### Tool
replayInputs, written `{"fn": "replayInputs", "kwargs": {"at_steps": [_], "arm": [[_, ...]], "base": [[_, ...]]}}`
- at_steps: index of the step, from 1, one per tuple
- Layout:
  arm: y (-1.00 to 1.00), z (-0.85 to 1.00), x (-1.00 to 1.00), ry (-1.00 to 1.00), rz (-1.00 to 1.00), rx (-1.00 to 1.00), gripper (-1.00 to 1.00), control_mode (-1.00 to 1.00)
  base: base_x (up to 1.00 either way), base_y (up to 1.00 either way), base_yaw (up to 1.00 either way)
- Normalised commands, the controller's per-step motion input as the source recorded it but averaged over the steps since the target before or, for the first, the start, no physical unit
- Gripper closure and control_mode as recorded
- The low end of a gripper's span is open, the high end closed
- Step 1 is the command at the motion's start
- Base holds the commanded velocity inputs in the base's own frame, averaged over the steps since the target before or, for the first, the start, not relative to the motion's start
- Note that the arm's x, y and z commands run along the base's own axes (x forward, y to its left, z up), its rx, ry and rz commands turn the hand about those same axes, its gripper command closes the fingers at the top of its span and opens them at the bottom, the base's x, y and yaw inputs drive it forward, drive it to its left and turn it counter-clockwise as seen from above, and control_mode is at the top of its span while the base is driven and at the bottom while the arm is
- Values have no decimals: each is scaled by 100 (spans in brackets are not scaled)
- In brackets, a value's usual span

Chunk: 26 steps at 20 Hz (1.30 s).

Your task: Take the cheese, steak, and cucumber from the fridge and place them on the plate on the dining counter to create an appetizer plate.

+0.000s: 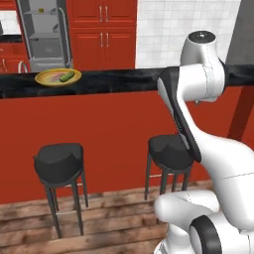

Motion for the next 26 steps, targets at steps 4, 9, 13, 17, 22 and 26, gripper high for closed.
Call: {"fn": "replayInputs", "kwargs": {"at_steps": [4,9,13,17,22,26], "arm": [[0,0,0,0,0,0,-100,100],[0,0,0,0,0,0,-100,100],[0,0,0,0,0,0,-100,100],[0,0,0,0,0,0,-100,100],[0,0,0,0,0,0,-100,100],[0,0,0,0,0,0,-100,100]], "base": [[-8,-100,11],[0,-100,6],[0,-100,4],[0,-100,6],[2,-100,10],[13,-100,12]]}}
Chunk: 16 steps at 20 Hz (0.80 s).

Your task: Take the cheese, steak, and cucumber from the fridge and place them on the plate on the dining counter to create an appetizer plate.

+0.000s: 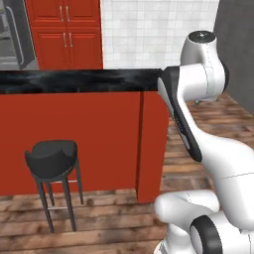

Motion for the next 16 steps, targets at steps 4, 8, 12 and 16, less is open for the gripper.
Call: {"fn": "replayInputs", "kwargs": {"at_steps": [4,8,12,16], "arm": [[0,0,0,0,0,0,-100,100],[0,0,0,0,0,0,-100,100],[0,0,0,0,0,0,-100,100],[0,0,0,0,0,0,-100,100]], "base": [[24,-100,13],[53,-100,14],[98,-100,15],[100,-100,16]]}}
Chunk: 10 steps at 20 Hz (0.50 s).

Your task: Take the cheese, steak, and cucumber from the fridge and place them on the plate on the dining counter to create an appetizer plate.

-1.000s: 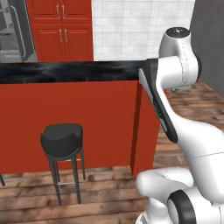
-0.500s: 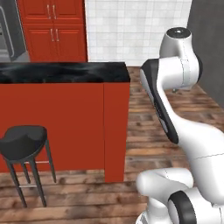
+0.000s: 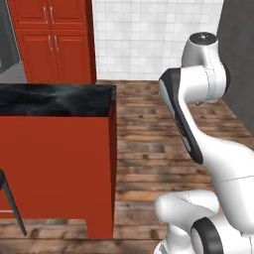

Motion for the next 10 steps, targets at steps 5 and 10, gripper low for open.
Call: {"fn": "replayInputs", "kwargs": {"at_steps": [5,10], "arm": [[0,0,0,0,0,0,-100,100],[0,0,0,0,0,0,-100,100]], "base": [[100,-100,17],[100,-97,22]]}}
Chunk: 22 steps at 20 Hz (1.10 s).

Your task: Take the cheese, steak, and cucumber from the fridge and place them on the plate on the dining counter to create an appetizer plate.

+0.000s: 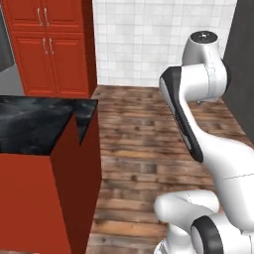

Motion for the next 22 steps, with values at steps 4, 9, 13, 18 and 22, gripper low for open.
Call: {"fn": "replayInputs", "kwargs": {"at_steps": [4,9,13,18,22], "arm": [[0,0,0,0,0,0,-100,100],[0,0,0,0,0,0,-100,100],[0,0,0,0,0,0,-100,100],[0,0,0,0,0,0,-100,100],[0,0,0,0,0,0,-100,100]], "base": [[100,-82,30],[100,-76,32],[100,-67,36],[100,-61,38],[100,-61,39]]}}
